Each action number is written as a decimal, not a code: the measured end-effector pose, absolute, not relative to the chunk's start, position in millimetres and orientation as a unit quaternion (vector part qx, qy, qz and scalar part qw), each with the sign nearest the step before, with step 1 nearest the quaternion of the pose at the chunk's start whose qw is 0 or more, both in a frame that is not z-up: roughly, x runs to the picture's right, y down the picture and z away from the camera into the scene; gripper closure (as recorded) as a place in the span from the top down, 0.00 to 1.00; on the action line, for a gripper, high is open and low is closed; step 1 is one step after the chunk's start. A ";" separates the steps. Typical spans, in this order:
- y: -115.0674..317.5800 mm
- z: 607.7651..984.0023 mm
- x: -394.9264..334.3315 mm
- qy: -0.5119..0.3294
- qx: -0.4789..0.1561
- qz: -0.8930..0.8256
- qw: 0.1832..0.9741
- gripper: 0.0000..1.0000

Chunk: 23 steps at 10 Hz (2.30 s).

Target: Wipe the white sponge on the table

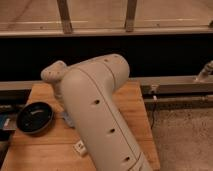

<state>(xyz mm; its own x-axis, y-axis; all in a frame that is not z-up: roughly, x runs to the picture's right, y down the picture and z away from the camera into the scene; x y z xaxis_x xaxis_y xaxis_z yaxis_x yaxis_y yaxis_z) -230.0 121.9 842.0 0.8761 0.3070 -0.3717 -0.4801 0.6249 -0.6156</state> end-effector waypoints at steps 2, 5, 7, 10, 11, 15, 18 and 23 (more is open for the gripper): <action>144.3 817.6 -245.6 0.103 -0.373 0.197 0.901 0.00; 174.2 792.7 -241.6 0.117 -0.368 0.186 0.903 0.00; 181.8 789.3 -221.9 0.134 -0.369 0.209 0.896 0.00; 160.8 809.4 -178.2 0.164 -0.365 0.248 0.883 0.00; 150.0 817.6 -168.4 0.169 -0.362 0.254 0.881 0.00; 102.1 857.4 -150.7 0.173 -0.357 0.267 0.878 0.00; 101.9 851.7 -194.9 0.145 -0.354 0.222 0.897 0.00; 136.2 783.7 -276.6 0.054 -0.348 0.157 0.923 0.00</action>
<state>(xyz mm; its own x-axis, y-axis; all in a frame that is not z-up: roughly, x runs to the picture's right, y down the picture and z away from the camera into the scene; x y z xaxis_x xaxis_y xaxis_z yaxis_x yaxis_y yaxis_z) -276.6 136.2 783.7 0.9447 0.2525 -0.2095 -0.3279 0.7083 -0.6251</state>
